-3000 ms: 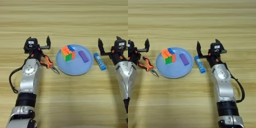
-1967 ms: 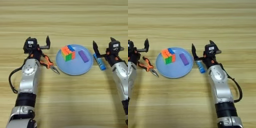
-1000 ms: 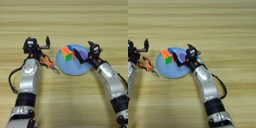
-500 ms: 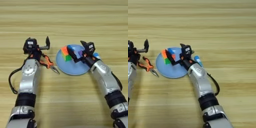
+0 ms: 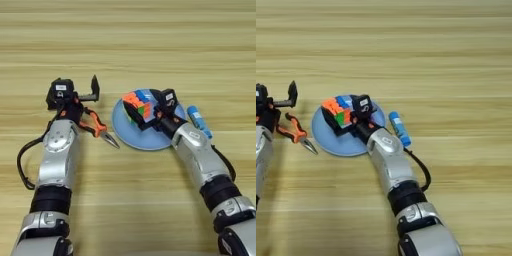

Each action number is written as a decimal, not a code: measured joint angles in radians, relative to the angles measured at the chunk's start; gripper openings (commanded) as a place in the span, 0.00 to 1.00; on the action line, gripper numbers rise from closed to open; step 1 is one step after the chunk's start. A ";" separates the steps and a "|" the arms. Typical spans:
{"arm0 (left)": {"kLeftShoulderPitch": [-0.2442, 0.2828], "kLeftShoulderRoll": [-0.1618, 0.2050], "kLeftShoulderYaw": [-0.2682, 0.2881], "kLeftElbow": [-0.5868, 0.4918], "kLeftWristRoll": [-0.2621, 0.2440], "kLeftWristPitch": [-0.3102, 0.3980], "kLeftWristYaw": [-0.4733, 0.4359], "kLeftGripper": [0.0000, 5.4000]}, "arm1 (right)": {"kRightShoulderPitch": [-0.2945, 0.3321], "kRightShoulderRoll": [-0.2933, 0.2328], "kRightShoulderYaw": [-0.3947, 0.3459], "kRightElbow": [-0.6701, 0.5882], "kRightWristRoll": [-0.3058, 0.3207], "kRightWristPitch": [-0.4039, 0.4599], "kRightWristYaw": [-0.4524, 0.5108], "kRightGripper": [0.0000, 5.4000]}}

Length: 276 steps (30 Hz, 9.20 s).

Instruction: Move the objects on the table

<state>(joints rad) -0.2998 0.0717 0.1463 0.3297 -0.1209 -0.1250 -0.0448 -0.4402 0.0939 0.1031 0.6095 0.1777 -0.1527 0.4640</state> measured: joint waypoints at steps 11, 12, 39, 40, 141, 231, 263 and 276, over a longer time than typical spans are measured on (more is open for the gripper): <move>0.000 0.001 0.006 0.001 0.000 0.000 -0.002 1.00 | -0.027 0.025 0.002 0.115 -0.029 -0.050 0.001 0.99; 0.000 0.001 0.006 0.001 0.000 0.000 -0.002 1.00 | -0.029 0.026 0.001 0.120 -0.031 -0.054 0.001 0.99; 0.000 0.001 0.008 0.004 -0.001 -0.002 -0.007 1.00 | -0.103 0.039 -0.037 0.282 -0.039 -0.099 -0.019 0.90; 0.000 0.001 0.008 0.004 -0.001 -0.002 -0.007 1.00 | -0.103 0.039 -0.037 0.283 -0.039 -0.099 -0.019 0.89; 0.010 -0.001 0.006 -0.042 0.002 0.003 0.002 1.00 | 0.283 -0.290 -0.325 -0.300 0.007 0.004 -0.195 0.99; 0.007 0.010 0.024 -0.039 -0.001 0.006 0.002 1.00 | 0.435 -0.371 -0.069 -0.477 -0.112 0.176 -0.041 0.99; 0.000 0.020 0.028 -0.024 -0.003 0.006 0.000 1.00 | 0.371 -0.350 -0.068 -0.380 -0.070 0.166 -0.041 0.53; 0.000 0.020 0.028 -0.024 -0.003 0.006 0.000 1.00 | 0.372 -0.347 -0.071 -0.380 -0.069 0.165 -0.042 0.26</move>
<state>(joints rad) -0.2996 0.0915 0.1744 0.3056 -0.1240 -0.1192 -0.0452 -0.0682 -0.2533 0.0318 0.2294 0.1083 0.0119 0.4223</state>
